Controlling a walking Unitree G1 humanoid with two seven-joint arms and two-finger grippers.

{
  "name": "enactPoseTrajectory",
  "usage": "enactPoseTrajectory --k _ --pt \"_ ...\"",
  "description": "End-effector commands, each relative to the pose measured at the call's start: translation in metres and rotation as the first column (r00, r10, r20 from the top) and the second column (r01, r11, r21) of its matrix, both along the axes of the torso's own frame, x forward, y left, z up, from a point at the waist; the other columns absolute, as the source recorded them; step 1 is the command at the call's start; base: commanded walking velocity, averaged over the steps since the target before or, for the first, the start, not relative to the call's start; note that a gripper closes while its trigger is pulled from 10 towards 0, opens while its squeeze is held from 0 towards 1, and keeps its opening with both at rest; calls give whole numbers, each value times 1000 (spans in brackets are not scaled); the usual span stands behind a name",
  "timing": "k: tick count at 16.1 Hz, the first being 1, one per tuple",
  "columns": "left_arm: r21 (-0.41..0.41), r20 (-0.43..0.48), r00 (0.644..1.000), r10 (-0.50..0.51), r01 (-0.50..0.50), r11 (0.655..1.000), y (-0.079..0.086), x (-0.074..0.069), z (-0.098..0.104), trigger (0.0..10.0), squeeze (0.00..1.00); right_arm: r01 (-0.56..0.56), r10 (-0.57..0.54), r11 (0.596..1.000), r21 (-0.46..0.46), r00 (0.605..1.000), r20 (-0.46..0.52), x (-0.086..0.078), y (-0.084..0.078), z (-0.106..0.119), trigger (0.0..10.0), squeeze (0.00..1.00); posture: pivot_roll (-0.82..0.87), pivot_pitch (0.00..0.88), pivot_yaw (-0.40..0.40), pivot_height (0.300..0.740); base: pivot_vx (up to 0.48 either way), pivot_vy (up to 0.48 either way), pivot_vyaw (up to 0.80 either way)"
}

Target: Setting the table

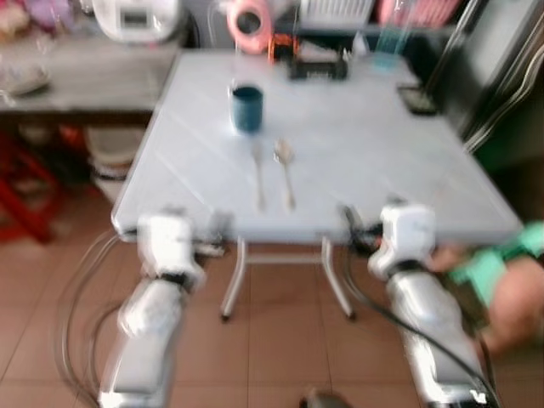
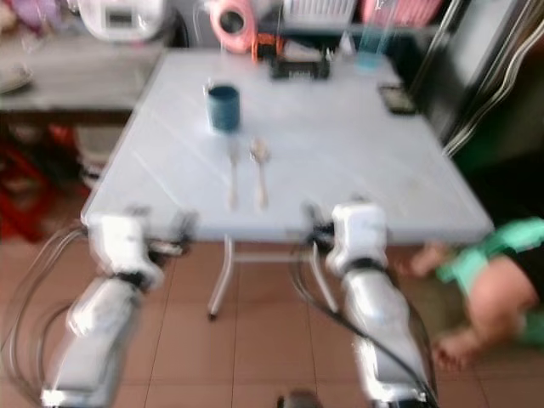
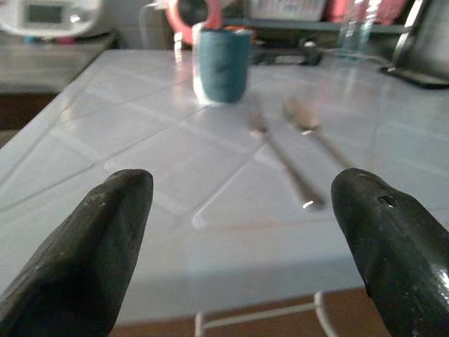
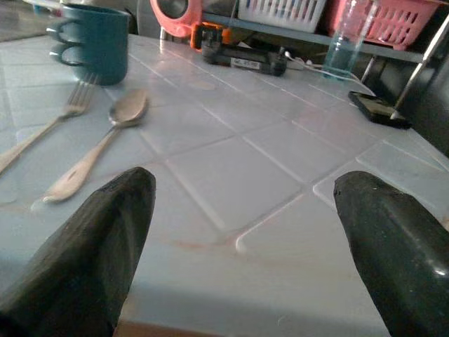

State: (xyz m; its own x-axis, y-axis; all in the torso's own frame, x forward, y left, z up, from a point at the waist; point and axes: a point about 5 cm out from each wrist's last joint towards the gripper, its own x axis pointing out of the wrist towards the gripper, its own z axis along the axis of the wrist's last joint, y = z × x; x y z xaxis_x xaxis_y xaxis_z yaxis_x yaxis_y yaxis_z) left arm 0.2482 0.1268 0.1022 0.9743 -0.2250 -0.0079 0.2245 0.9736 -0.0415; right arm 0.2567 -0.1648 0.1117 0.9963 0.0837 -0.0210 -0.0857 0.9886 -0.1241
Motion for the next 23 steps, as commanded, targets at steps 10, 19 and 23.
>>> enactPoseTrajectory --k 10,19,23 --pt "2 -16 998 59 -59 998 16 2 -1 10000 0 -35 34 999 20 999 30 4 12 6 10000 0 -11 0 -4 740 162 0 0" --pt "10 -16 998 59 -59 998 15 0 0 10000 0 -22 22 999 32 1000 21 3 12 5 10000 0 -7 0 -5 740 0 410 0" --pt "3 1 999 42 -42 999 14 -1 3 10000 0 -18 18 999 38 1000 17 2 12 4 10000 0 -6 0 -3 740 0 0 -400"
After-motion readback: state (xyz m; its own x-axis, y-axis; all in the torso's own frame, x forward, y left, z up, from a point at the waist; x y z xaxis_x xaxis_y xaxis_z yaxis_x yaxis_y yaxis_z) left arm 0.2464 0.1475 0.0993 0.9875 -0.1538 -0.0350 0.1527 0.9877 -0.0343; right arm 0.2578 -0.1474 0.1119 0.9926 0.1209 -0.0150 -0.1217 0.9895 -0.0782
